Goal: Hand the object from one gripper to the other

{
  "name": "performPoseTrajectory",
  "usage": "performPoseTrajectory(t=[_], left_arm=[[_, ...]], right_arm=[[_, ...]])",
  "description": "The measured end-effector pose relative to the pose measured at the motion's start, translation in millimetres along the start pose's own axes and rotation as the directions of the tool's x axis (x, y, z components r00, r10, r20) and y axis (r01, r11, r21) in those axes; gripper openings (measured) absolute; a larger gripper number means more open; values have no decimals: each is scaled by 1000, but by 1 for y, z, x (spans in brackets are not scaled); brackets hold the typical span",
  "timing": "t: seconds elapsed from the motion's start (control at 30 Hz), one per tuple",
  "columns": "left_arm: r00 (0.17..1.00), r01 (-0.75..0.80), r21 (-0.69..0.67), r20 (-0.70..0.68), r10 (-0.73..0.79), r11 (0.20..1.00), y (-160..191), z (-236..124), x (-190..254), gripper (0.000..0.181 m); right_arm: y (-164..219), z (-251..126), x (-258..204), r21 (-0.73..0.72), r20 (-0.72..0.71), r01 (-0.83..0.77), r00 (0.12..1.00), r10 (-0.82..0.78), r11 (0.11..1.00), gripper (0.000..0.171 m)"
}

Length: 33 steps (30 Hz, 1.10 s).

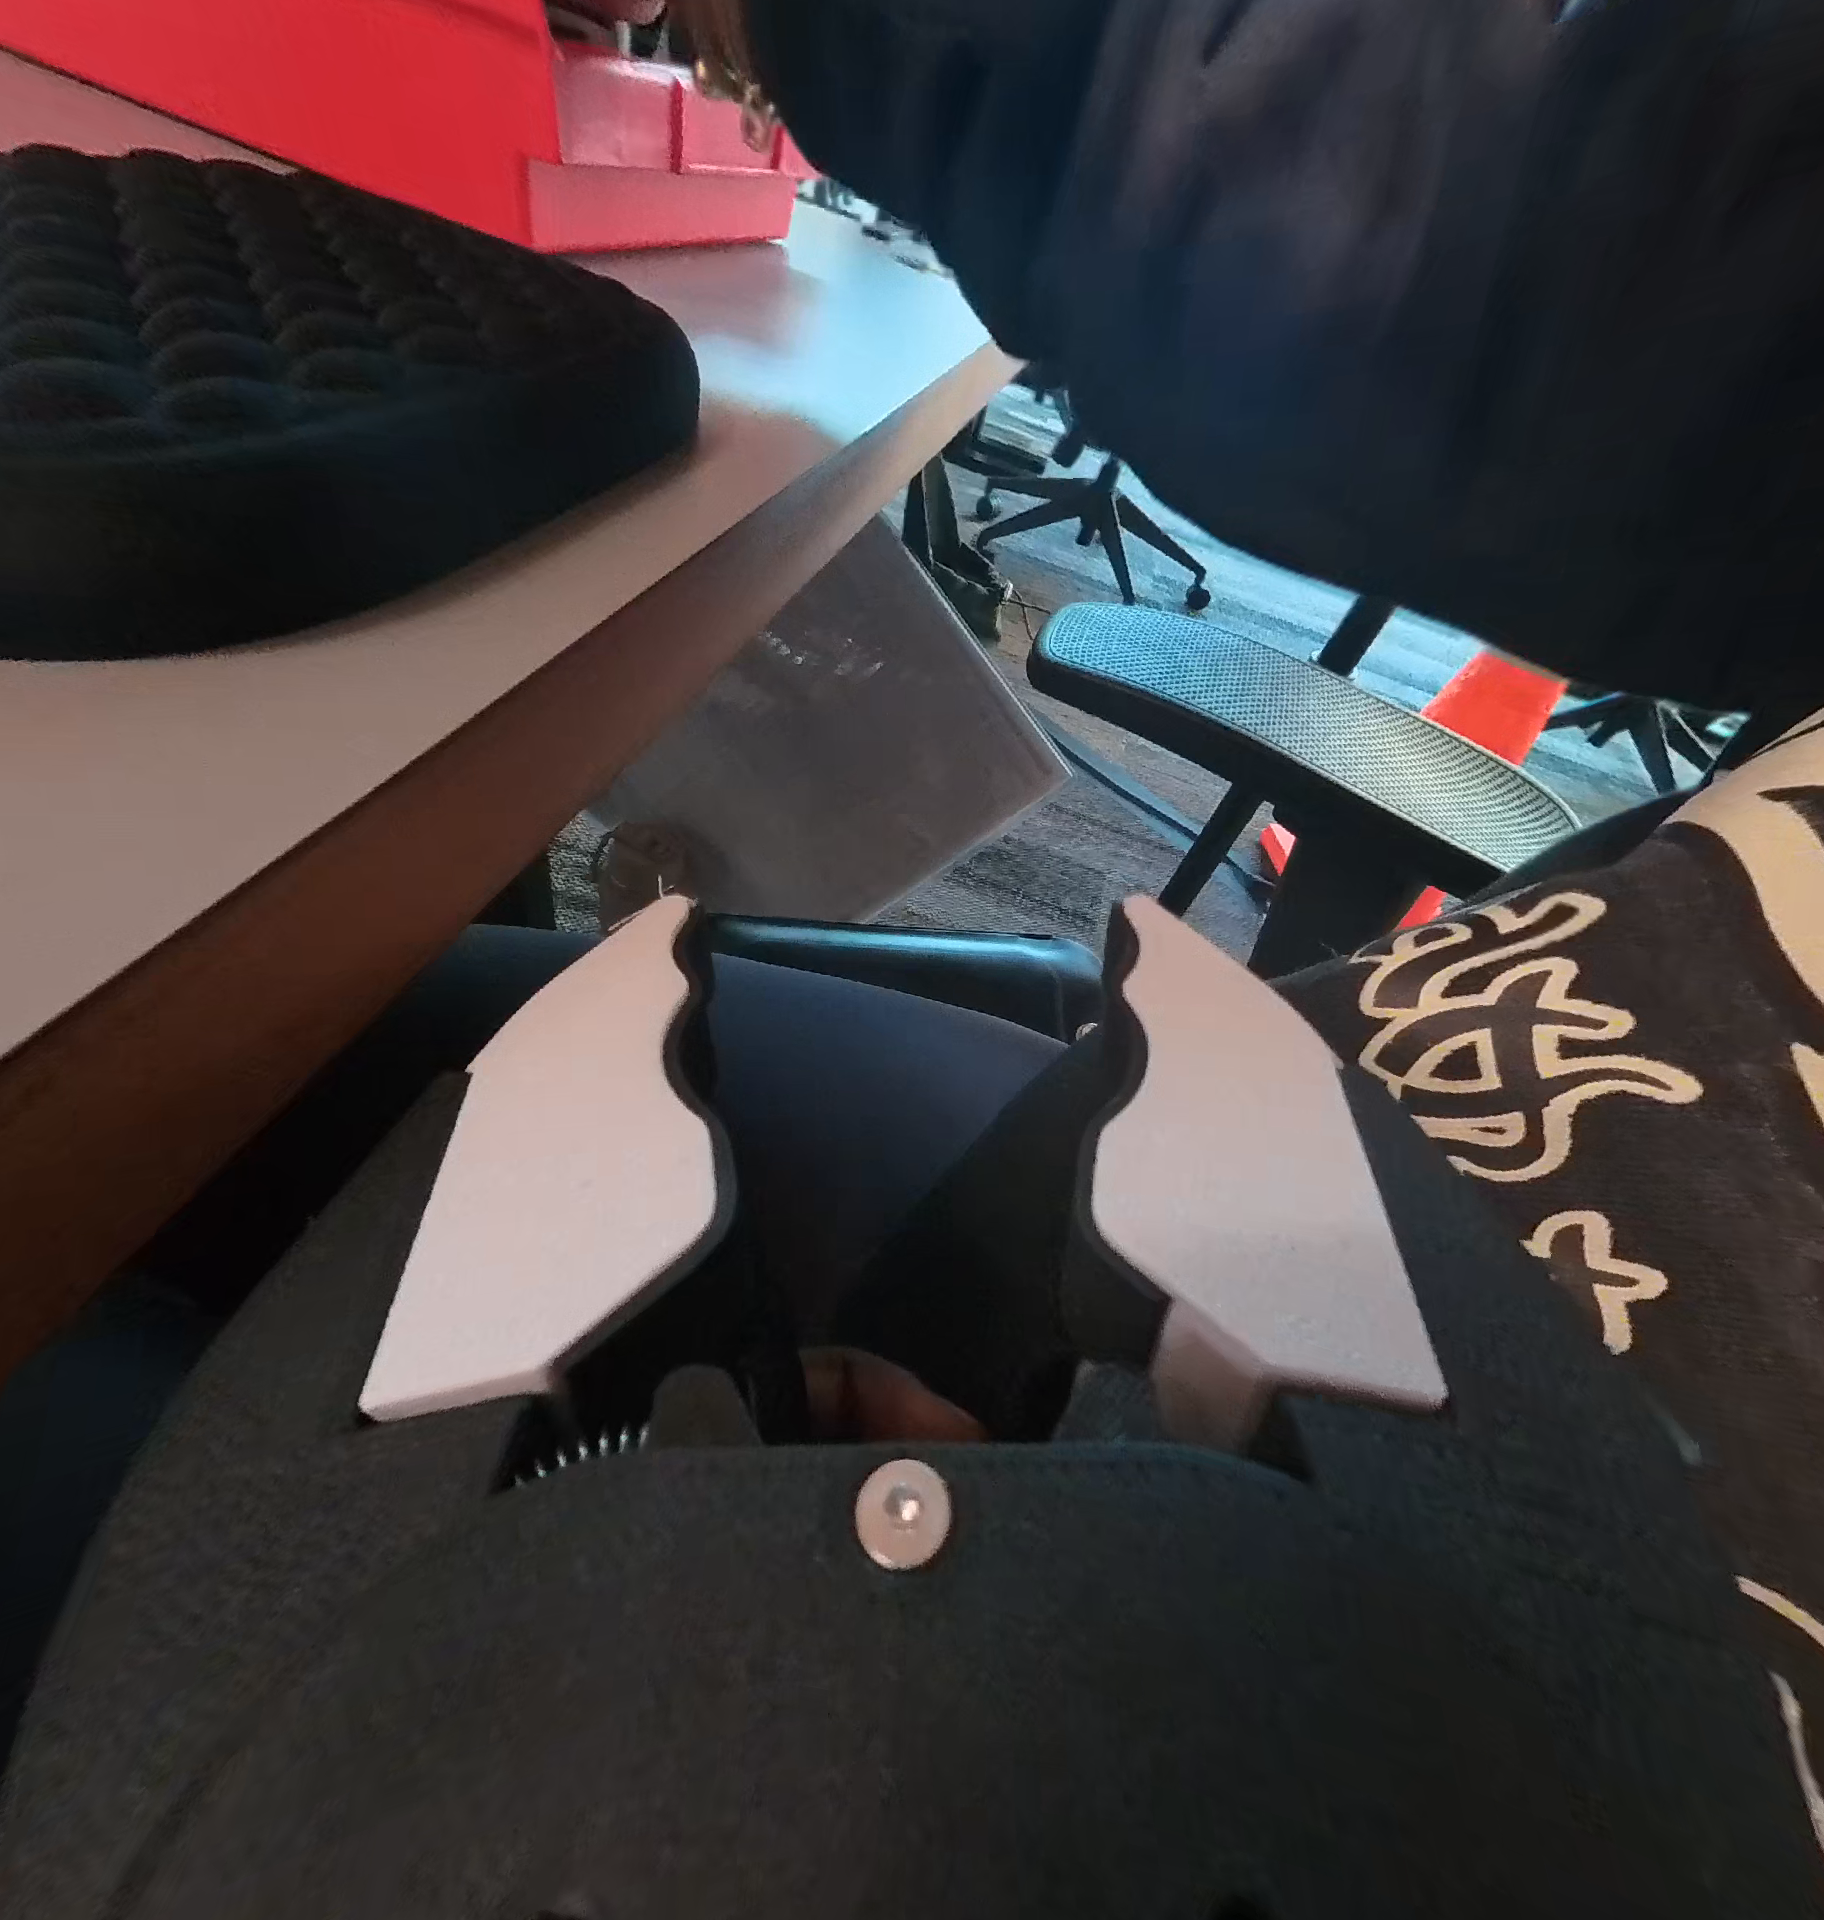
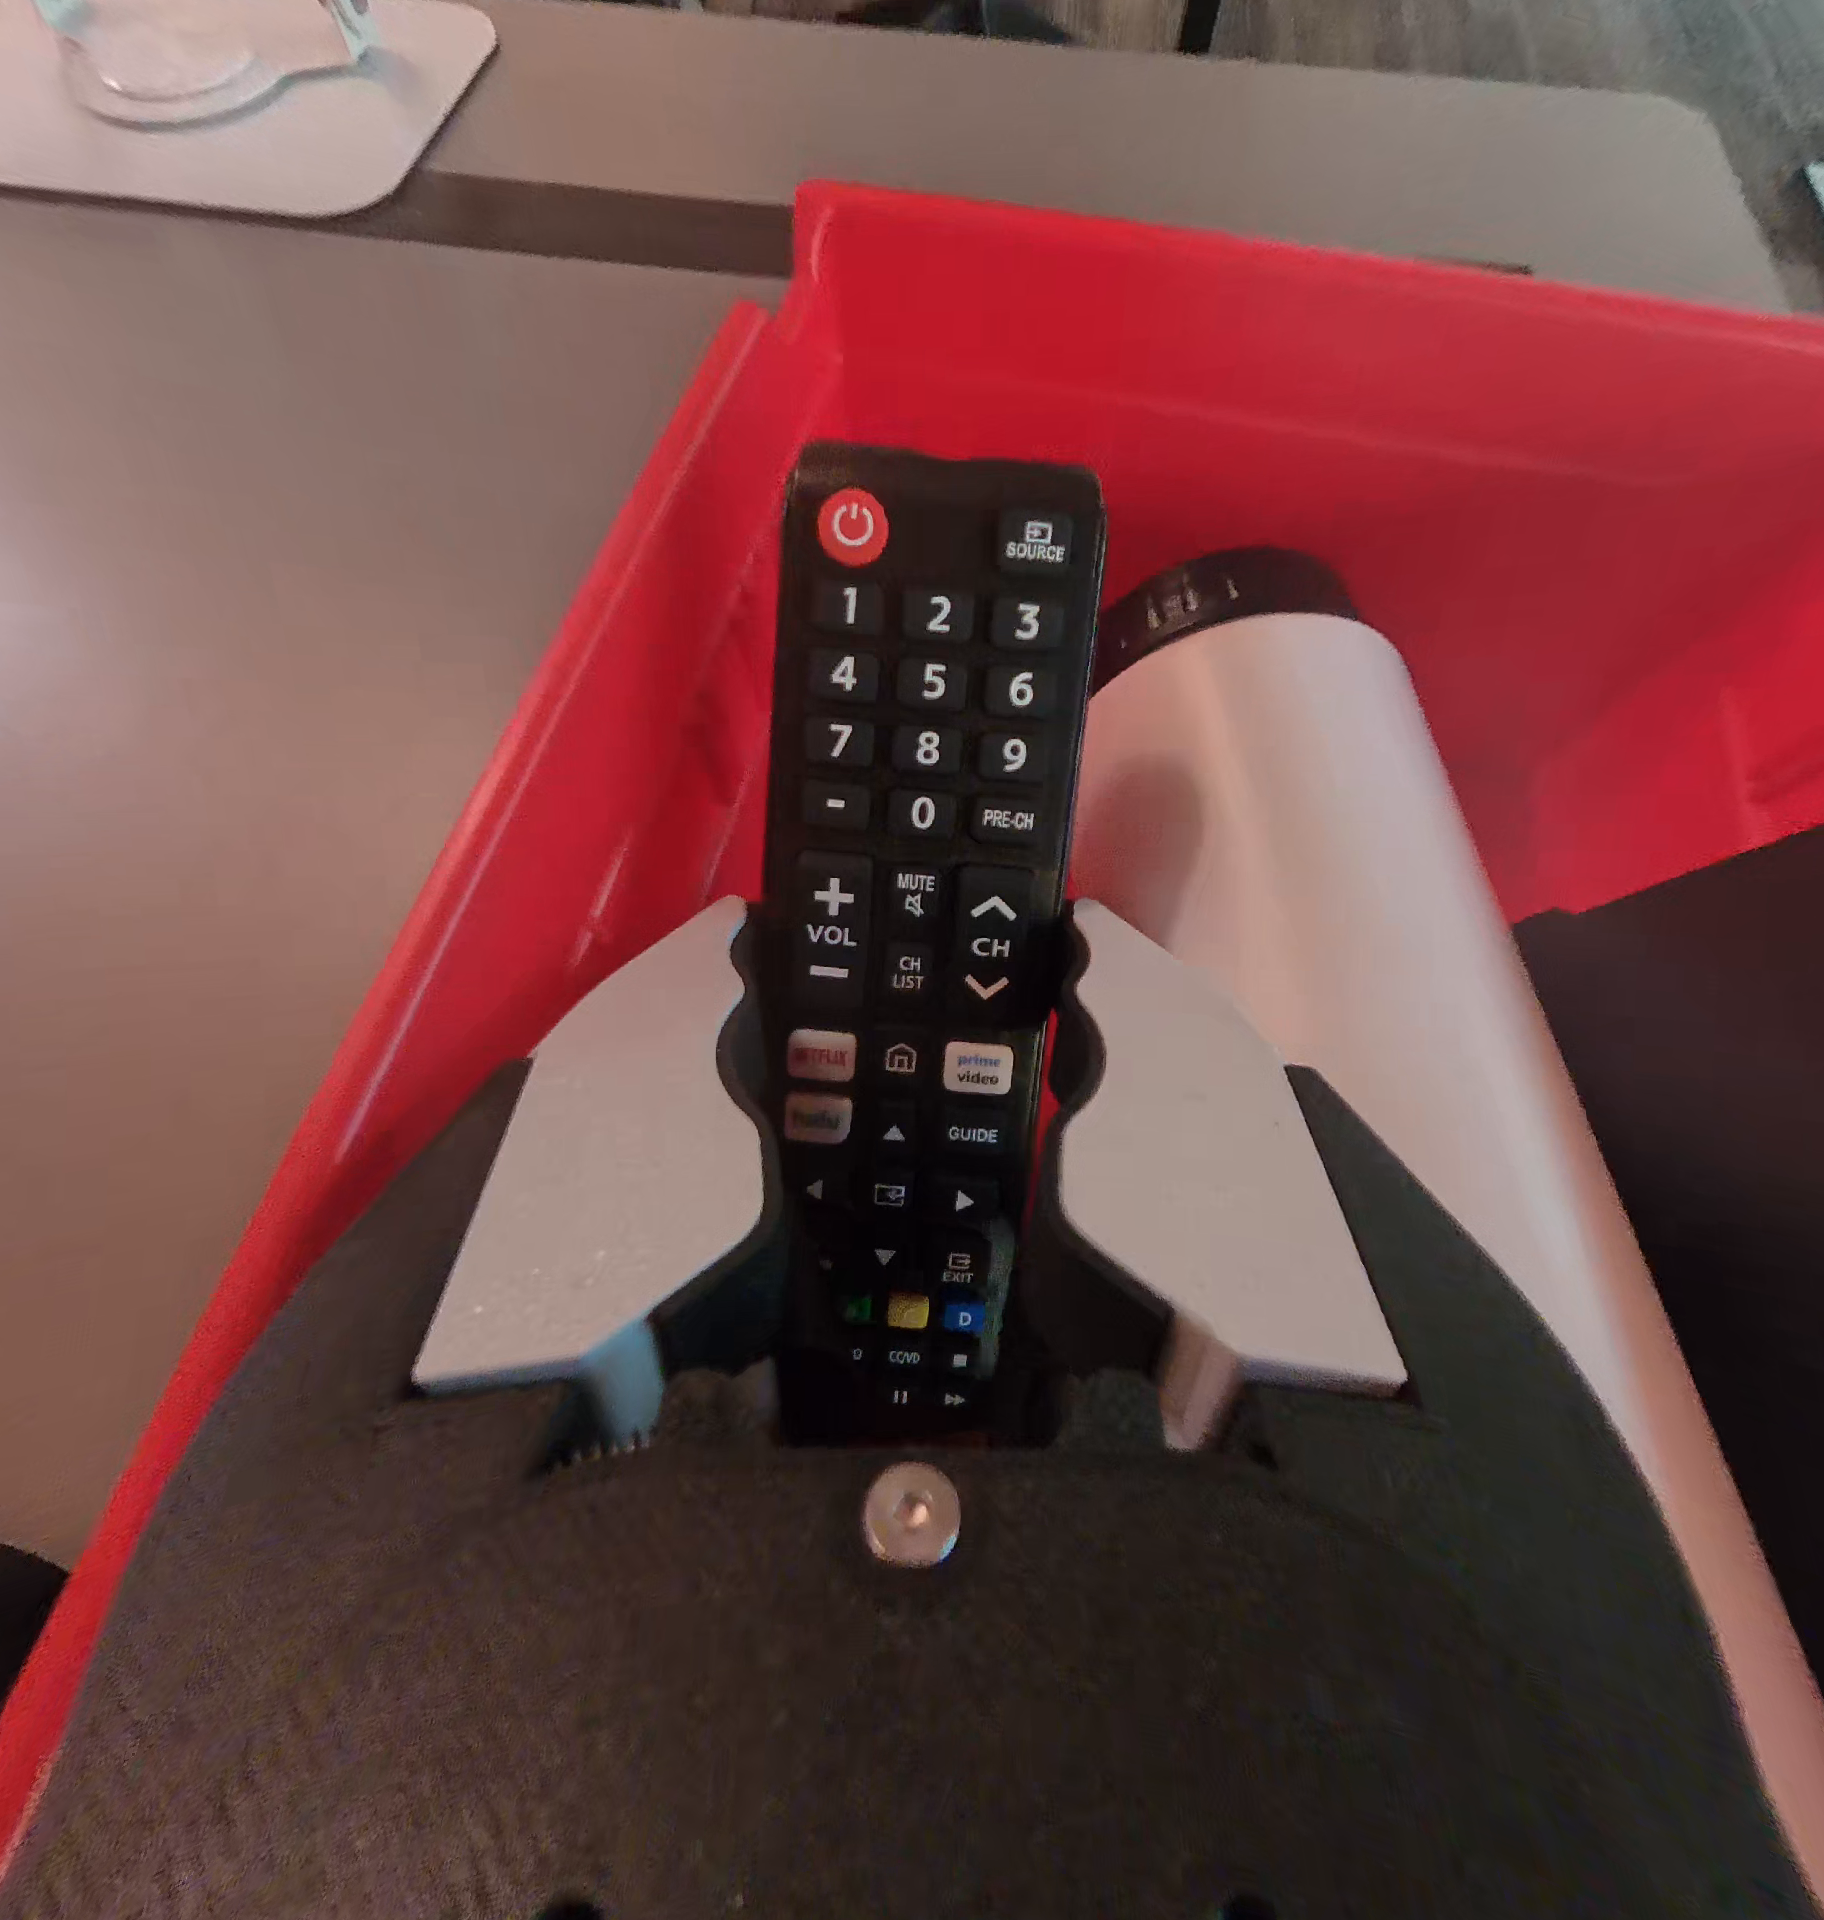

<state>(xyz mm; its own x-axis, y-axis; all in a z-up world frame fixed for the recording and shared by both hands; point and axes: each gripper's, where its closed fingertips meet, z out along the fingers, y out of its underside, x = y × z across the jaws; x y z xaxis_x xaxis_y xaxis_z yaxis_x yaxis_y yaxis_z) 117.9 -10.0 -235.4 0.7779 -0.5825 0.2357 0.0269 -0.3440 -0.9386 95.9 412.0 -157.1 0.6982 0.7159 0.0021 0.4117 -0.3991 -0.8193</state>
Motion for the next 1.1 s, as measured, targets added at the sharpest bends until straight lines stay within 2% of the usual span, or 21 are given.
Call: performPoseTrajectory(t=[0.03, 0.3, 0.73, 0.87, 1.03, 1.1], left_arm=[[1000, -4, -3, 0, 4, 1000, 0, 0, 0, 72], [1000, -9, -16, -3, 9, 1000, 3, 1, 0, 72], [1000, -21, -27, -2, 21, 999, 4, 1, 1, 72], [1000, -20, -29, -2, 20, 999, 4, 1, 1, 72], [1000, -12, -33, -4, 12, 999, 5, 2, 0, 72], [1000, -13, -35, -5, 13, 999, 6, 3, 0, 72]], right_arm=[[2, 3, 1, -21, -1, -6, 1000, 6, 1000, 54], [13, 17, 1, -143, -31, 37, 999, -41, 989, 54], [23, 27, 2, -218, -10, 32, 999, -35, 975, 54], [21, 26, 2, -209, -9, 31, 999, -34, 977, 54], [4, 18, 3, -91, -12, 41, 999, -42, 995, 57], [4, 17, 4, -86, -14, 51, 999, -52, 995, 60]])
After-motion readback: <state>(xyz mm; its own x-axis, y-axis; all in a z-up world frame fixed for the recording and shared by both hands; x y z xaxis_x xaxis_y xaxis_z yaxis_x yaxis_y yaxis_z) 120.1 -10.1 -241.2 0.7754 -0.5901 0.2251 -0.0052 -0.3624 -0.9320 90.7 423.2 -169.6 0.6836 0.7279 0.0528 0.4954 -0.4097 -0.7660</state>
